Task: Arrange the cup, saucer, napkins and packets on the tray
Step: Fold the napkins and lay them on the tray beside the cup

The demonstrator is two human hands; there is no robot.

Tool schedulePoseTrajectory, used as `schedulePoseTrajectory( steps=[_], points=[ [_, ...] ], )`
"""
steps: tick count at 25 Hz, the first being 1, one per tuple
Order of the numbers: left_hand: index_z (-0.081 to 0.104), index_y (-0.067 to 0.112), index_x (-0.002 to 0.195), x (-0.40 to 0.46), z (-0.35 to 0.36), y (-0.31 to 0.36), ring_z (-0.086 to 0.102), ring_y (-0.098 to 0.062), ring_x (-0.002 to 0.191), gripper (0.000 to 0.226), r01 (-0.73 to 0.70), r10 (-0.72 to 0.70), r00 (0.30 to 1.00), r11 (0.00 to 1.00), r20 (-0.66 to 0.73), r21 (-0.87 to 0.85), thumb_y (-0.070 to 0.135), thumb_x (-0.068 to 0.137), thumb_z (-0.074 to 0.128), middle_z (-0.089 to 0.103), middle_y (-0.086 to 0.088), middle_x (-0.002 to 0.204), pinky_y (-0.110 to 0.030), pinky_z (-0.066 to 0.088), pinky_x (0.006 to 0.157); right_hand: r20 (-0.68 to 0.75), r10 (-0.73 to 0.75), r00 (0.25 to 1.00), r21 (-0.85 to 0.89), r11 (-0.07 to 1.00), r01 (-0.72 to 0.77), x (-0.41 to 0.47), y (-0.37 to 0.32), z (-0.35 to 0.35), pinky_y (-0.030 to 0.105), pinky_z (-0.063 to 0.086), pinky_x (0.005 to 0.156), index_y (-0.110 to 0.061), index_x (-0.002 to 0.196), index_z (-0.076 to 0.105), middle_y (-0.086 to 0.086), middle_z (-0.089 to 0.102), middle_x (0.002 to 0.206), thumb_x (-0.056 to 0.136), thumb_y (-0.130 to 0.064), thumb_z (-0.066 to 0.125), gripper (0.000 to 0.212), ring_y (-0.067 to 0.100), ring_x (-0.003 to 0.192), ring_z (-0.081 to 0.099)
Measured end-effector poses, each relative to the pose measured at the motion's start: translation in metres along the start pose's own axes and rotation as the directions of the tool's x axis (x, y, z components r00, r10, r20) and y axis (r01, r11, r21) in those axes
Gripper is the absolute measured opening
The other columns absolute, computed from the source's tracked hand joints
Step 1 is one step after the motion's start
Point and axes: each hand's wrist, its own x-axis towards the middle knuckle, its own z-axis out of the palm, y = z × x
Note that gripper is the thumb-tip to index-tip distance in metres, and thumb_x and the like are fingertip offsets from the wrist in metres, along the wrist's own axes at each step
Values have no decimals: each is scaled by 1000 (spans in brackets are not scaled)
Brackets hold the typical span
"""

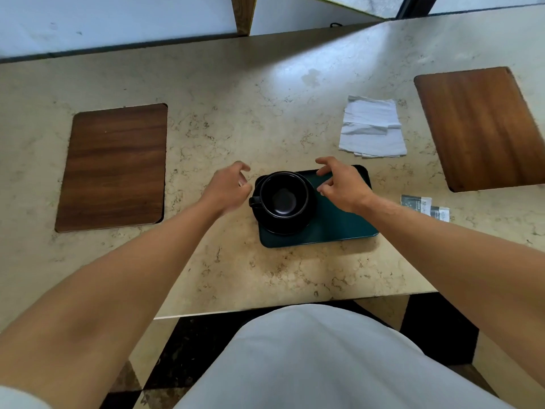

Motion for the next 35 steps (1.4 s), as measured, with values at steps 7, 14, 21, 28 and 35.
schedulePoseTrajectory(
  steps=[7,14,21,28,35],
  points=[
    [61,22,124,46,3,42,59,-12,93,32,-174,172,984,984,36,36,20,93,54,61,13,97,-25,44,79,-131,64,989,-39,997,-70,-7,5,-26,31,49,101,-19,136,57,-1,65,126,91,-2,59,49,14,107,61],
    [64,23,118,78,22,94,60,-12,91,27,-315,311,944,949,109,21,22,93,56,64,8,100,-20,41,75,-287,149,946,-38,985,-167,-14,29,-58,25,50,92,-15,130,62,1,67,121,95,-11,63,35,14,101,62],
    [65,23,116,112,40,137,58,-13,91,26,-247,243,963,969,116,21,21,92,56,65,4,104,-11,35,65,-298,228,927,49,973,-223,14,69,-95,25,50,85,-17,132,59,2,71,115,96,-16,64,37,19,101,66],
    [66,20,117,160,76,185,56,-13,91,29,-74,72,991,997,114,13,19,90,56,63,8,97,-14,37,61,-238,287,928,141,956,-259,59,117,-142,28,56,68,-18,138,50,0,70,115,94,-14,64,46,19,97,66],
    [69,14,114,197,102,207,58,-15,91,30,17,-19,997,999,75,30,12,87,55,64,6,93,-23,42,78,-171,301,938,165,948,-274,108,147,-149,30,56,75,-20,142,45,-3,66,111,91,-16,63,55,16,96,64]
  ],
)
